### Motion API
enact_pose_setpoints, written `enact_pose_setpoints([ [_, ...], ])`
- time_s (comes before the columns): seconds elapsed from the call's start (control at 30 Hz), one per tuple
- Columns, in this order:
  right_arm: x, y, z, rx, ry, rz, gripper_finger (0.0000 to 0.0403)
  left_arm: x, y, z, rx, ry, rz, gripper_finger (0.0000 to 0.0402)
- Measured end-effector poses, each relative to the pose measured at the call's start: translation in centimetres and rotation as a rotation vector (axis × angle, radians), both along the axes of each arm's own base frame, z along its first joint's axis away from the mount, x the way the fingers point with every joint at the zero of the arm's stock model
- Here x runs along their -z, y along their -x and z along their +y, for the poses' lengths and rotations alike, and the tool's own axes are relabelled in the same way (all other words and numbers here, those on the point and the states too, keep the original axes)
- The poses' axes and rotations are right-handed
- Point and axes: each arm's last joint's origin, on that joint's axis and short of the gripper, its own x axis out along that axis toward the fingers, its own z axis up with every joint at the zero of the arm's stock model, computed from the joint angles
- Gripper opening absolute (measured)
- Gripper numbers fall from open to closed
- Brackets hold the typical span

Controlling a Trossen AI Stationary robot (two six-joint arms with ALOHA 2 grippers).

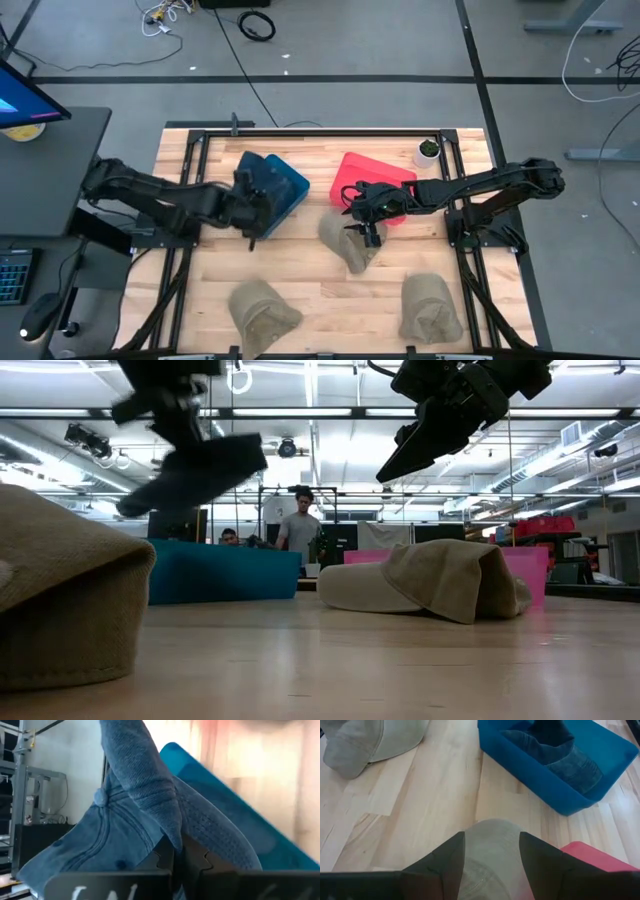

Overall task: Pick & Place hat
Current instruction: Put the blue cap into the blue bin

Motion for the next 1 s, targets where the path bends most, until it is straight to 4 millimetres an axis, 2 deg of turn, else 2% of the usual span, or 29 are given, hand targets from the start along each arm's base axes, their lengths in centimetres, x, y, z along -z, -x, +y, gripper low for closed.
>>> enact_pose_setpoints([
  [0.2,0.0,0.0,0.0,0.000,0.000,0.000,0.0192,4.4,0.0,2.3,-0.009,0.079,0.052,0.0014],
  [0.33,0.0,0.0,0.0,0.000,0.000,0.000,0.0192,7.1,0.5,2.7,0.001,0.163,0.065,0.0014],
  [0.43,0.0,0.0,0.0,0.000,0.000,0.000,0.0192,8.4,0.9,2.7,0.011,0.189,0.066,0.0015],
  [0.6,0.0,0.0,0.0,0.000,0.000,-0.002,0.0192,9.6,1.5,2.9,0.003,0.205,0.086,0.0016],
  [0.77,0.0,0.0,0.0,0.000,0.000,-0.004,0.0192,9.8,1.6,3.3,-0.031,0.242,0.077,0.0022],
  [1.0,0.0,0.0,0.0,0.000,0.000,-0.005,0.0192,9.9,1.5,4.2,-0.047,0.309,0.058,0.0063],
])
